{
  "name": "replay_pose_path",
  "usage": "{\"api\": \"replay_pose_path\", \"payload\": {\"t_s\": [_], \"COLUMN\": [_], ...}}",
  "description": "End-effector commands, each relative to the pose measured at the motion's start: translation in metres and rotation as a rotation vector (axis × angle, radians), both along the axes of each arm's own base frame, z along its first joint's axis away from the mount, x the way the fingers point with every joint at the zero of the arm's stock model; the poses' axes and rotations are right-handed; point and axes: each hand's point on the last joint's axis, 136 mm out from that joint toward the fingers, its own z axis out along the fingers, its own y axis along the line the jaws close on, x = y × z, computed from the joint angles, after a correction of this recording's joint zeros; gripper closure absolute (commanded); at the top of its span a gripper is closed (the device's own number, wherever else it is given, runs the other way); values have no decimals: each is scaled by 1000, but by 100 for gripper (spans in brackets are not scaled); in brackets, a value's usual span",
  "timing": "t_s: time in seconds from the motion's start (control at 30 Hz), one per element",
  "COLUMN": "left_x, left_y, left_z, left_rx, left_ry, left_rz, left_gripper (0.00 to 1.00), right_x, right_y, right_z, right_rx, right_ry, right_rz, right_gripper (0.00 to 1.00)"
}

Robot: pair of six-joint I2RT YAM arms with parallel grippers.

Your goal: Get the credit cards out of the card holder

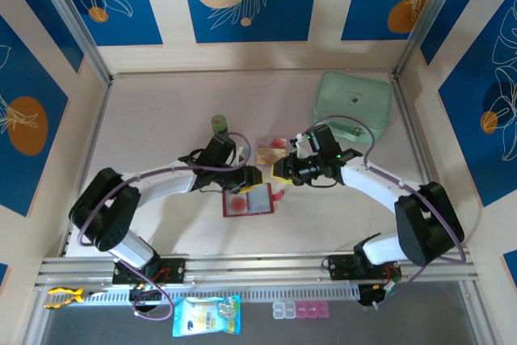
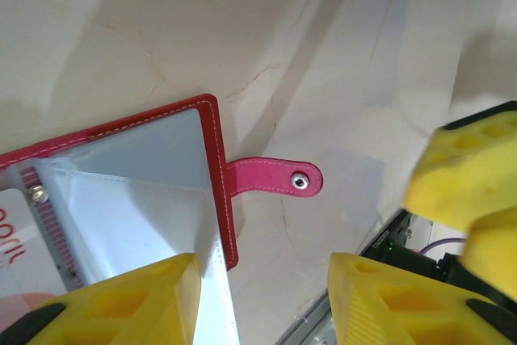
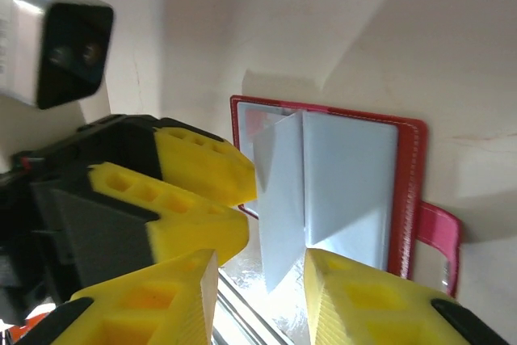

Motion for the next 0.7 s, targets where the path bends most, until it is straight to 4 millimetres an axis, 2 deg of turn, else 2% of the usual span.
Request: {"api": "replay_pose_path", "payload": {"t_s": [0.0,0.27,0.43,0.53,0.67], "left_x": [5,7,4,4,10], "left_y": [-16,-39,-44,-45,-32], "left_z": [3,-16,-28,-25,-11], "left_rx": [-13,-23,-35,-40,-12], "left_ry": [-9,22,49,40,-13], "left_rz": [-14,-35,-36,-38,-23], "left_gripper": [54,54,54,54,54], "right_x": [-9,-17,-20,-20,-20], "right_y": [-14,-24,-24,-23,-17], "right_z": [0,0,-1,0,-1], "right_rx": [-15,-15,-6,5,17], "right_ry": [6,10,21,24,30], "right_rz": [-6,-25,-25,-27,-20], "right_gripper": [65,64,64,65,65]}}
